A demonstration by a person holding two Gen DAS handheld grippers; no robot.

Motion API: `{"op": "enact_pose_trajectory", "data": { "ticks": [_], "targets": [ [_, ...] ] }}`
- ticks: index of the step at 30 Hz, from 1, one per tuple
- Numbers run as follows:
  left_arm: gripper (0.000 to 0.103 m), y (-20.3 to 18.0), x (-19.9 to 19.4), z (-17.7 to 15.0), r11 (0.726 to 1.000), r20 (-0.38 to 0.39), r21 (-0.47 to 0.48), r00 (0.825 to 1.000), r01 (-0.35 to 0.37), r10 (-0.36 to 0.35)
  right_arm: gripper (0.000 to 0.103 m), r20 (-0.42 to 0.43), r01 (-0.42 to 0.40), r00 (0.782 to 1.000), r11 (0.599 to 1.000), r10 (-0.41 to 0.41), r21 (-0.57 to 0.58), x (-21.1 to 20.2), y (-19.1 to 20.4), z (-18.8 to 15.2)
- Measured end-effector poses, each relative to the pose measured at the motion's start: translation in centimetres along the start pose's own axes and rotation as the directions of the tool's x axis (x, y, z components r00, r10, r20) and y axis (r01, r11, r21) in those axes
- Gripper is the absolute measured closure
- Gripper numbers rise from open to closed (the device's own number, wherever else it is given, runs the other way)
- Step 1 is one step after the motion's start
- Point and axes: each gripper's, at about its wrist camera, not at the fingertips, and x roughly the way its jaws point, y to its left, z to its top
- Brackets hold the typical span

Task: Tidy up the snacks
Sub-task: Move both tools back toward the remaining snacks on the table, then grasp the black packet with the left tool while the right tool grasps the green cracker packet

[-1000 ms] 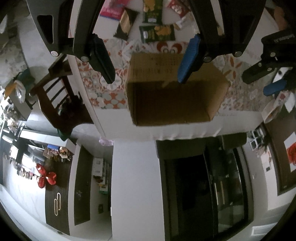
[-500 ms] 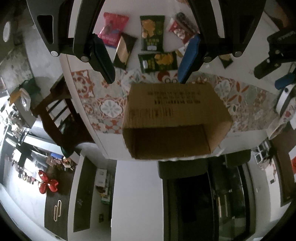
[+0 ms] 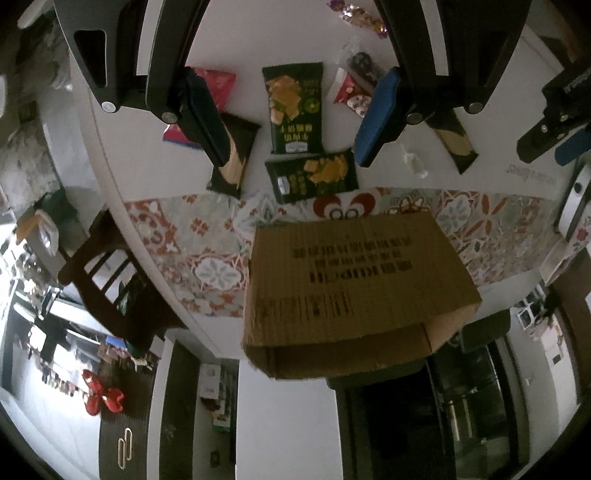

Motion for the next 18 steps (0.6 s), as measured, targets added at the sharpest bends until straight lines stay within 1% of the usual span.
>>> {"op": "enact_pose_trajectory", "data": {
  "ticks": [4, 12, 18],
  "targets": [
    [0.021, -0.2, 1.6, -0.5, 1.0, -0.024, 0.002, 1.0, -0.018, 0.018, 0.033, -0.042, -0.025, 0.999, 0.999, 0.027, 0.028, 1.6, -0.2, -1.0],
    [0.021, -0.5, 4.6, -0.9, 1.0, -0.063, -0.031, 0.998, 0.0, -0.002, 0.033, -0.089, -0.001, 0.996, 0.999, 0.005, 0.048, 3.9, -0.6, -2.3],
    [0.021, -0.7, 6.7, -0.5, 0.997, -0.083, -0.08, 0.996, 0.007, -0.013, 0.033, -0.113, 0.006, 0.994, 0.999, 0.0, 0.052, 5.2, -0.6, -2.5]
  ]
}}
